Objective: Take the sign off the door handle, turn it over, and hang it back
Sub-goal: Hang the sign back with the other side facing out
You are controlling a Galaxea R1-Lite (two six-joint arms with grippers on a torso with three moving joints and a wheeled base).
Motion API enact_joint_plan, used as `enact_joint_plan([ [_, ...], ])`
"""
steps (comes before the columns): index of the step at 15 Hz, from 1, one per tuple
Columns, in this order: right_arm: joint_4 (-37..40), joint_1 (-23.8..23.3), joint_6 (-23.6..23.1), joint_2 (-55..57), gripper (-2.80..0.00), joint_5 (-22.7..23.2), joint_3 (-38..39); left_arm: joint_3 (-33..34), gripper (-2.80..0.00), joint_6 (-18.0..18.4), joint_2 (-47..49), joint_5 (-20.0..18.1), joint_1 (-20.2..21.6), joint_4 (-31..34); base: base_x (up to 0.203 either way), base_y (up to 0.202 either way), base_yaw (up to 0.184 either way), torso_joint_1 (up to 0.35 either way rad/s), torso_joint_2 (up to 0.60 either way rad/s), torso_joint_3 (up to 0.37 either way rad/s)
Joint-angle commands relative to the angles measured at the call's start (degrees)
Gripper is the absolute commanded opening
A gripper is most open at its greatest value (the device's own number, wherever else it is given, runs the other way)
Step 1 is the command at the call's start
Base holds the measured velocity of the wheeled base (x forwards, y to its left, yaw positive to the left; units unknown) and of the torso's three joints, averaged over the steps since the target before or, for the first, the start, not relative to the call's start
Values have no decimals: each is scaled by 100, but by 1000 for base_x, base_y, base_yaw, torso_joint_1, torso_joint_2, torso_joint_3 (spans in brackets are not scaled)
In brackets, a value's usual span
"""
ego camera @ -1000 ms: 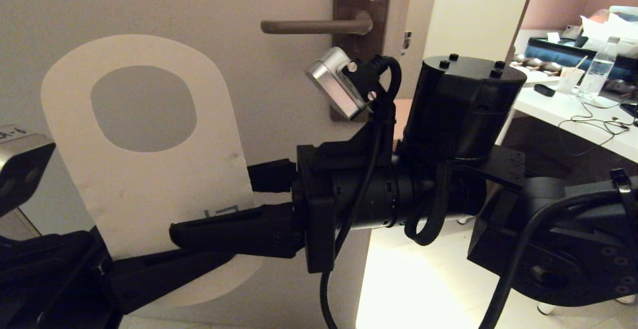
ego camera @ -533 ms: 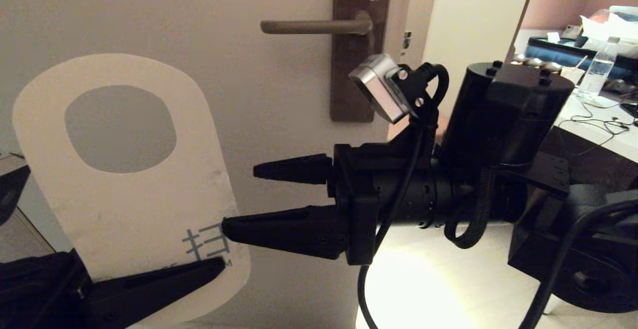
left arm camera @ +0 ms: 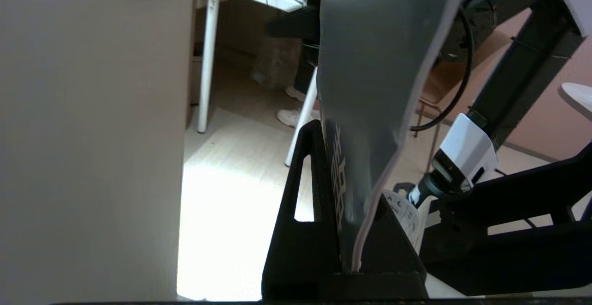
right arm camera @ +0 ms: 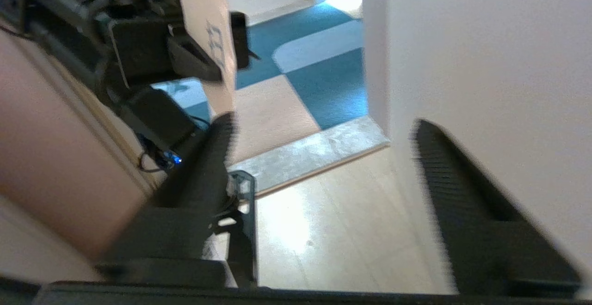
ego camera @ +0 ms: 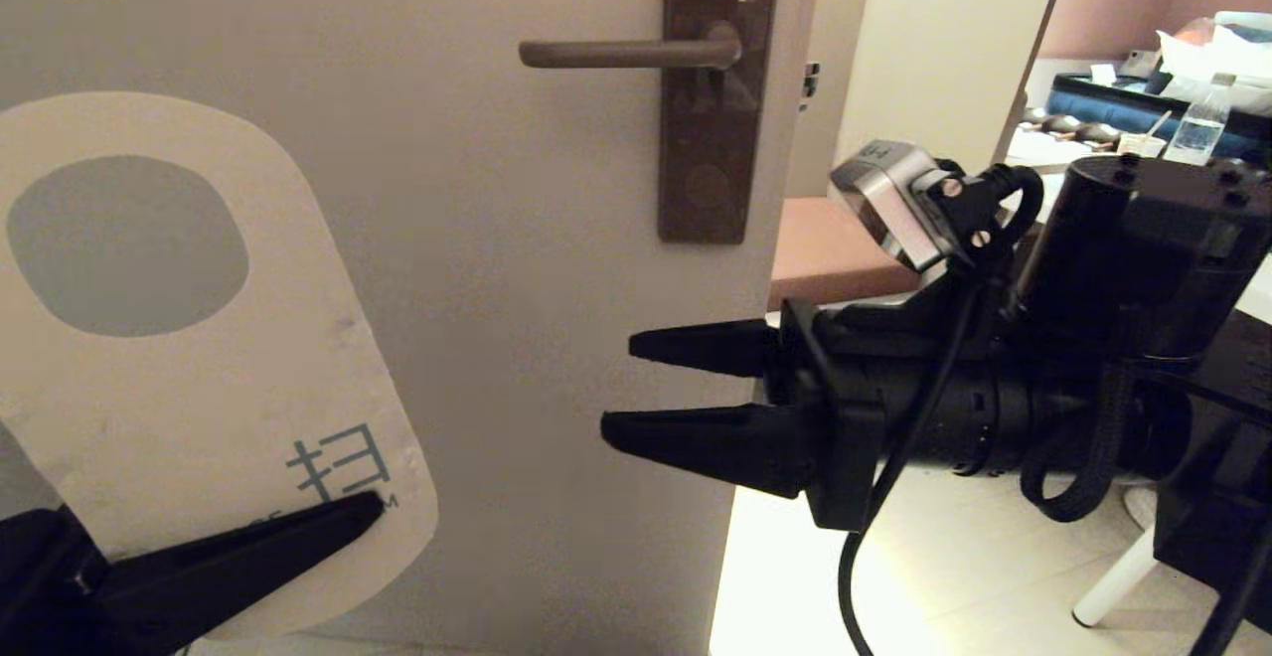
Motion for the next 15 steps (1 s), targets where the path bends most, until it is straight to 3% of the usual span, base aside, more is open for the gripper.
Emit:
enact_joint_plan([
  [1, -23, -159, 0, -292, -280, 25, 223, 33, -280, -10, -160, -13, 25, -25, 0, 0, 0, 0, 0, 0],
  [4, -22, -738, -115, -558, -280, 1, 639, 33, -280, 6, -241, 50, 25, -25, 0, 0, 0, 0, 0, 0],
  [8, 11, -2262, -602, -953, -280, -81, 1281, -28, -280, 139, -232, 123, 25, -69, 0, 0, 0, 0, 0, 0],
  [12, 130, -3717, -743, -1889, -280, -521, 2475, 16, -280, 431, -241, 131, 25, -60, 0, 0, 0, 0, 0, 0],
  [15, 149, -4179, -1063, -2602, -280, -642, 3514, 32, -280, 474, -327, 131, 25, -27, 0, 0, 0, 0, 0, 0],
])
